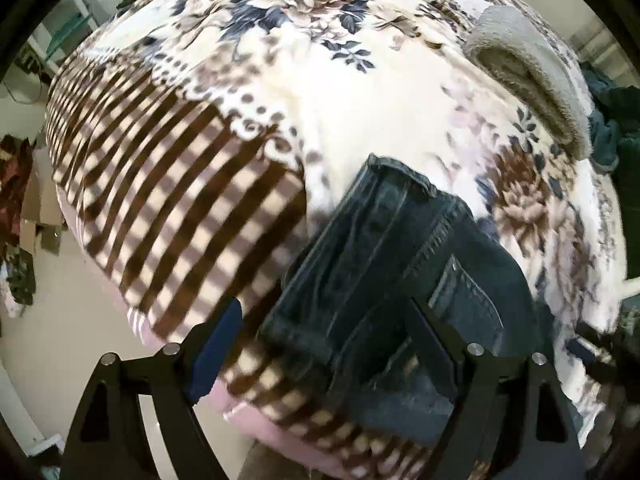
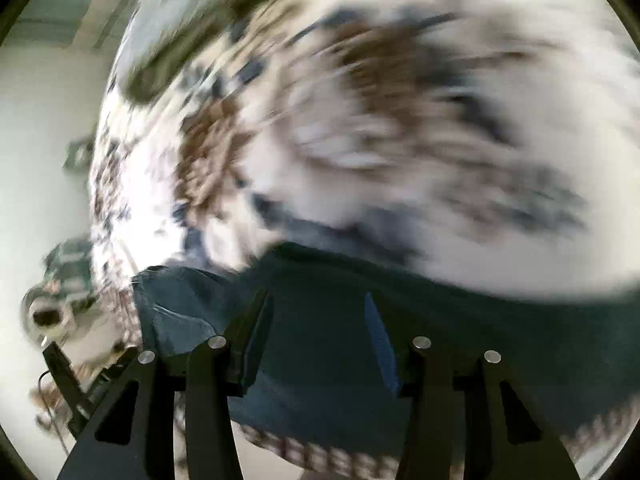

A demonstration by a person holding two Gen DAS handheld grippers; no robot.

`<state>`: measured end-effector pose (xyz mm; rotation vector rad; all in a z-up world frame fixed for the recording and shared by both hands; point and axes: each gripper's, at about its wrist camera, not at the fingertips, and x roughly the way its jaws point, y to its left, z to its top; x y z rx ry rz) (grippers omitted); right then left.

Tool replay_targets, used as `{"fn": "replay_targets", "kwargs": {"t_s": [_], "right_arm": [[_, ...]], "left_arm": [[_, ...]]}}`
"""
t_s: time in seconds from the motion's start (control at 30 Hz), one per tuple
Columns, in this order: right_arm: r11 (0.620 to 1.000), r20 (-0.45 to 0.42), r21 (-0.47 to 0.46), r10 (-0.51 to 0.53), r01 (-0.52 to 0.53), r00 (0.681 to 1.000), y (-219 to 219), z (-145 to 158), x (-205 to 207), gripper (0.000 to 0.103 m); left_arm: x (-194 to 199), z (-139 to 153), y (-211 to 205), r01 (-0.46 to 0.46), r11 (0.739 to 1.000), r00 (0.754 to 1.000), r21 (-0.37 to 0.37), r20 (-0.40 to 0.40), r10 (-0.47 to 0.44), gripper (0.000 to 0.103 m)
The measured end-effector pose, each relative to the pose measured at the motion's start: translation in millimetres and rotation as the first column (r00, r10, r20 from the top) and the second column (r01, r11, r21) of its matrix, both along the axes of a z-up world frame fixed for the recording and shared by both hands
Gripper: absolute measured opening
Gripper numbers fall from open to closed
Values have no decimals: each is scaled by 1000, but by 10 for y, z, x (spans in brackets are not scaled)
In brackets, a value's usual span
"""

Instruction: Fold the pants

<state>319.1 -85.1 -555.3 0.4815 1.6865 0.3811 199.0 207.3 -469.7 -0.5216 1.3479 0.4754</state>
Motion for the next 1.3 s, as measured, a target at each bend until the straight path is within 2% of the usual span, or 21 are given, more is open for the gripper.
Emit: {"fn": "replay_targets", "kwargs": {"t_s": [0.1,0.17,0.2,0.23,0.27,0.4,0.43,0.53,0.6,0.67,0.8,0.9,0.93,0.97,1.0,1.03,1.1,1.13,1.23,1.27,1.3], "right_arm": [[993,-44,-28,116,-117,992,275,-235,204,50],[975,-155,-52,205,-215,966,390,-400,174,50],[972,-156,-63,213,-225,964,376,-403,166,44],[970,-129,-81,218,-230,967,340,-367,162,27],[973,-122,-73,211,-221,970,329,-349,163,22],[994,-80,-80,67,-74,995,3,-214,253,16],[995,-57,-91,26,-31,998,-134,-156,297,5],[994,-20,-107,-28,25,999,-306,-142,429,4],[987,10,-160,-7,9,1000,-437,-112,510,0],[980,43,-197,-14,22,999,-511,-35,572,1],[997,45,-58,-52,55,998,-771,270,492,5],[994,-60,91,67,-62,996,-662,227,248,17],[988,-92,118,106,-95,990,-585,145,183,17],[989,-99,89,125,-116,987,-578,35,133,17],[991,-89,22,134,-133,987,-580,-89,121,17],[989,-67,-83,121,-127,990,-713,-218,158,13],[988,-45,-155,1,-8,999,-1051,-278,234,1],[983,-11,-161,-91,88,996,-1299,-187,255,2],[955,104,-134,-254,266,962,-2016,221,128,22],[938,134,-107,-314,329,940,-2321,357,23,28],[909,165,-86,-391,408,906,-2738,494,-147,47]], "left_arm": [[87,-104,14,10,1000,1000,-10,-11,-10,83],[108,-204,0,24,999,999,-26,-29,-25,83],[114,-238,-9,29,999,999,-26,-43,-30,83],[102,-298,-3,32,999,997,-31,-62,-34,83],[80,-337,2,33,999,997,-37,-72,-36,83],[-12,-456,72,11,999,995,-49,-103,-16,83],[-36,-469,88,4,999,994,-51,-107,-10,83],[-74,-493,130,-7,998,995,-69,-99,0,83],[-61,-492,113,6,998,994,-61,-105,-13,83],[-66,-458,123,5,998,994,-63,-110,-12,83],[-54,-224,96,7,998,997,-55,-80,-11,83],[-11,-13,-41,43,999,998,-22,-50,-44,83],[13,37,-90,55,998,998,-29,-37,-56,83],[42,77,-153,70,997,997,-37,-27,-71,83],[96,116,-243,97,994,995,-48,-18,-98,83],[147,137,-319,124,991,992,-52,-12,-125,83],[222,174,-489,178,983,984,-40,2,-178,83],[274,199,-549,204,978,979,-39,12,-203,83],[401,261,-945,302,953,953,-38,37,-301,83],[420,245,-1075,321,946,947,-42,43,-319,83],[457,223,-1221,348,936,937,-53,46,-346,83]]}}
